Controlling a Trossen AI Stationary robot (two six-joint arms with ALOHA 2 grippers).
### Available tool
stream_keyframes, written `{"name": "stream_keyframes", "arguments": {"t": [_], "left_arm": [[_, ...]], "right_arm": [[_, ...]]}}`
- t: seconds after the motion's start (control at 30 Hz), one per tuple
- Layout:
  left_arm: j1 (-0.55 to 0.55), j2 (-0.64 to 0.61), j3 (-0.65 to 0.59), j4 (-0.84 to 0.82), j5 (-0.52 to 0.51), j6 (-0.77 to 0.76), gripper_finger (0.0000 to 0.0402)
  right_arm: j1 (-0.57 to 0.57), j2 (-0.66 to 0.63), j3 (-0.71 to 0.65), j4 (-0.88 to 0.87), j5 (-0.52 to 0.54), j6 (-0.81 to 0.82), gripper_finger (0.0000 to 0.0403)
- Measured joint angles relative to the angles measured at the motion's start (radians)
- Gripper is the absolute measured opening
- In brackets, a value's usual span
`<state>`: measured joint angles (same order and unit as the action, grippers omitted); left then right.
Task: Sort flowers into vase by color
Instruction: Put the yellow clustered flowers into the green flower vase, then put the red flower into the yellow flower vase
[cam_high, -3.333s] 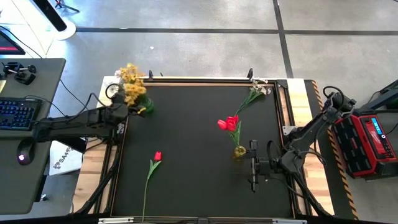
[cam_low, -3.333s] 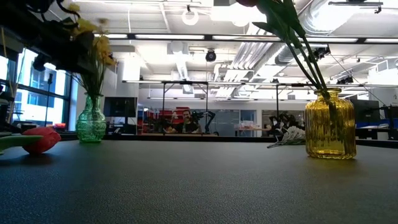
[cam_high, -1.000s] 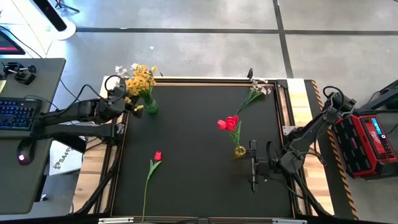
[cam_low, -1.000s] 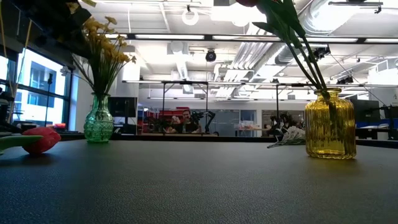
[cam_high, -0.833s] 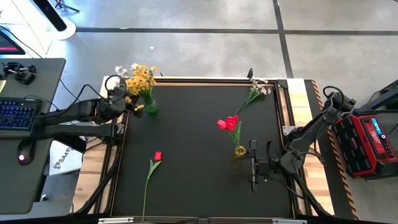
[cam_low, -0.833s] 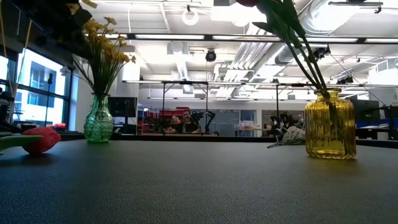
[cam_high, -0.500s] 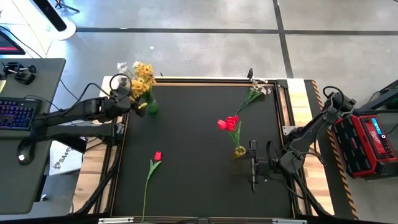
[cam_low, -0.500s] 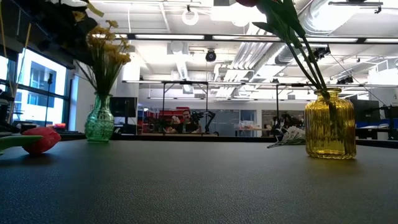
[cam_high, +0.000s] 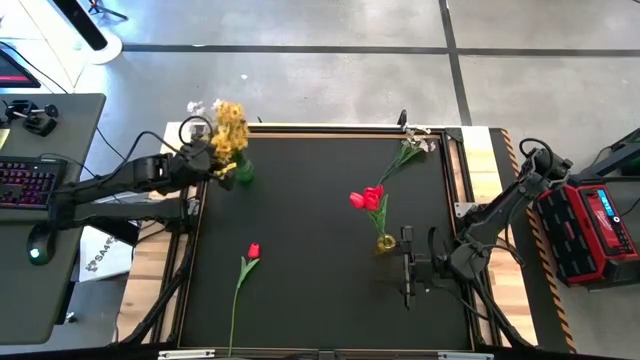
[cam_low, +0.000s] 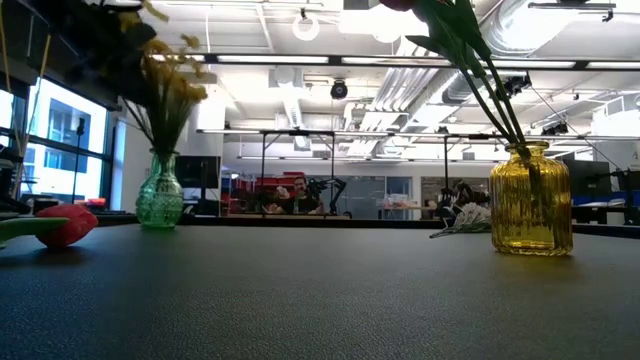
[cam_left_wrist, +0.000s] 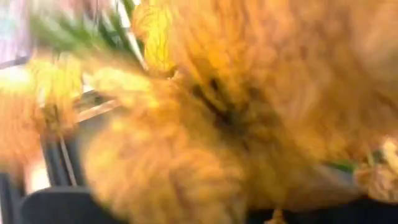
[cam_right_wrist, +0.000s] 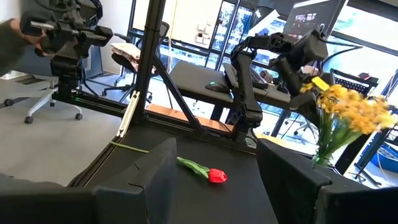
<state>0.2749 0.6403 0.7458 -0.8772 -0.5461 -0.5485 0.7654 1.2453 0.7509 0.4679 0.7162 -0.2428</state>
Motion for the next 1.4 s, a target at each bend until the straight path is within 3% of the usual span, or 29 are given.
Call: {"name": "stream_keyframes", "arguments": {"t": [0.27,0.43,0.97,1.13,1.4], "left_arm": [[0.0,0.0,0.117,-0.077,0.04,0.008,0.0147],[0.0,0.0,0.201,-0.142,0.04,0.01,0.0179],[0.0,0.0,0.433,-0.173,0.066,0.114,0.0184],[-0.001,-0.001,0.521,-0.105,0.066,0.2,0.0184],[-0.043,0.043,0.439,0.23,0.348,0.418,0.0184]], "right_arm": [[0.0,0.0,0.0,0.0,0.001,0.007,0.0206],[0.0,0.0,0.0,0.0,0.001,0.007,0.0206],[0.0,0.0,0.0,0.0,0.002,0.018,0.0206],[0.0,0.0,0.0,0.0,0.006,0.018,0.0206],[0.0,0.0,0.0,0.019,0.005,0.018,0.0206]]}}
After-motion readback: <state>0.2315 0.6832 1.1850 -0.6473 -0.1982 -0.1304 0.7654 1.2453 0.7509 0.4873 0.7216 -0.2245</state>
